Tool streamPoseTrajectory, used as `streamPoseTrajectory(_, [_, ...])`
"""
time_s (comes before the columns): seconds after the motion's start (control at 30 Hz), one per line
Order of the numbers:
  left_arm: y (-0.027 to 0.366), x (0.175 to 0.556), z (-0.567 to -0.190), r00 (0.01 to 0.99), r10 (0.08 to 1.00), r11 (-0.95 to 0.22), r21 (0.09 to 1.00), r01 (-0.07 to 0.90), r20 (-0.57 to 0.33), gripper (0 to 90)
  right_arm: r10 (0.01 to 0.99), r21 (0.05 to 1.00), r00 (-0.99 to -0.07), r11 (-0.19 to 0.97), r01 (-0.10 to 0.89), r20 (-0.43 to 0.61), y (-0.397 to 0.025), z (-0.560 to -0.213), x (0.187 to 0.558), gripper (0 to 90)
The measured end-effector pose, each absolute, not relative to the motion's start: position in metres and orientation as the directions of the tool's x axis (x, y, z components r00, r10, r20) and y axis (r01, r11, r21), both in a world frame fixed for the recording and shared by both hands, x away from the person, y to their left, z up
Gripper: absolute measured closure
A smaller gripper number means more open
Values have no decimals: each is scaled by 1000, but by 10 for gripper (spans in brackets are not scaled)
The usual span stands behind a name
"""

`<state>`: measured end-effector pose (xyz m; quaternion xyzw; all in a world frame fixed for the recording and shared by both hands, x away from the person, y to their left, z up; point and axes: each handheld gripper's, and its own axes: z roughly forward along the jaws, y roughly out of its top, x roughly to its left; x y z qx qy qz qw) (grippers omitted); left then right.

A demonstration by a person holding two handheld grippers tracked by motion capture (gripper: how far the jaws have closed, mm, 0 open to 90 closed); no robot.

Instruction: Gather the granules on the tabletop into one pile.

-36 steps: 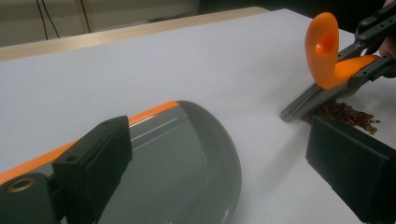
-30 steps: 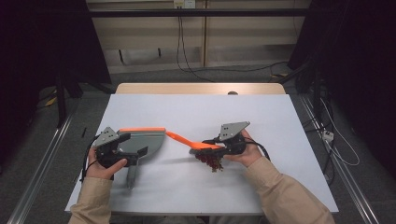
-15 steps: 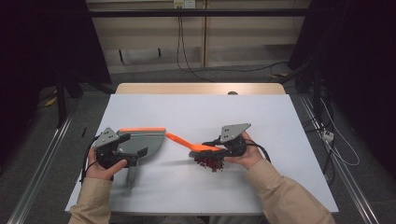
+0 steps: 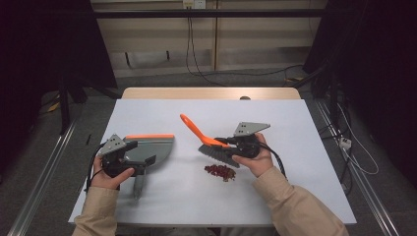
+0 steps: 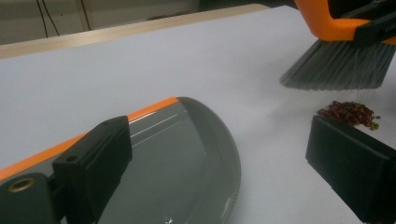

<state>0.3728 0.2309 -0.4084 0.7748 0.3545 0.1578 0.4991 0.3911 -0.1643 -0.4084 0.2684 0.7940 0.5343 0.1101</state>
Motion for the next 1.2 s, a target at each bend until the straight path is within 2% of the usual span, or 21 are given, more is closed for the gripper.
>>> streamPoseTrajectory(0.17, [231,372,-408,696,710,-249,886,391,-108,71,625,905,-750,160,395,217,-139,-406,378,714])
streamPoseTrajectory(0.27, [232,372,-407,697,709,-245,889,387,-108,71,653,902,-721,135,411,231,-120,-411,371,714])
streamPoseTrajectory(0.33, [233,371,-406,696,710,-240,891,386,-111,71,644,889,-710,98,447,286,-109,-418,368,714])
streamPoseTrajectory(0.47, [233,371,-407,695,711,-242,890,387,-109,71,657,857,-668,62,511,350,-92,-429,365,713])
streamPoseTrajectory(0.53, [233,371,-406,696,711,-244,890,386,-106,71,676,855,-662,92,511,323,-88,-433,363,713])
streamPoseTrajectory(0.6, [234,371,-406,698,709,-248,891,381,-101,71,708,852,-639,103,513,299,-91,-438,363,714])
streamPoseTrajectory(0.73, [233,371,-406,696,711,-249,891,381,-99,71,744,835,-584,66,547,324,-111,-440,366,714])
streamPoseTrajectory(0.93, [231,370,-406,696,711,-248,889,384,-102,71,767,833,-553,46,552,324,-133,-441,365,714])
streamPoseTrajectory(1.2, [231,370,-405,698,710,-257,889,379,-93,71,783,833,-531,29,552,325,-141,-440,364,714])
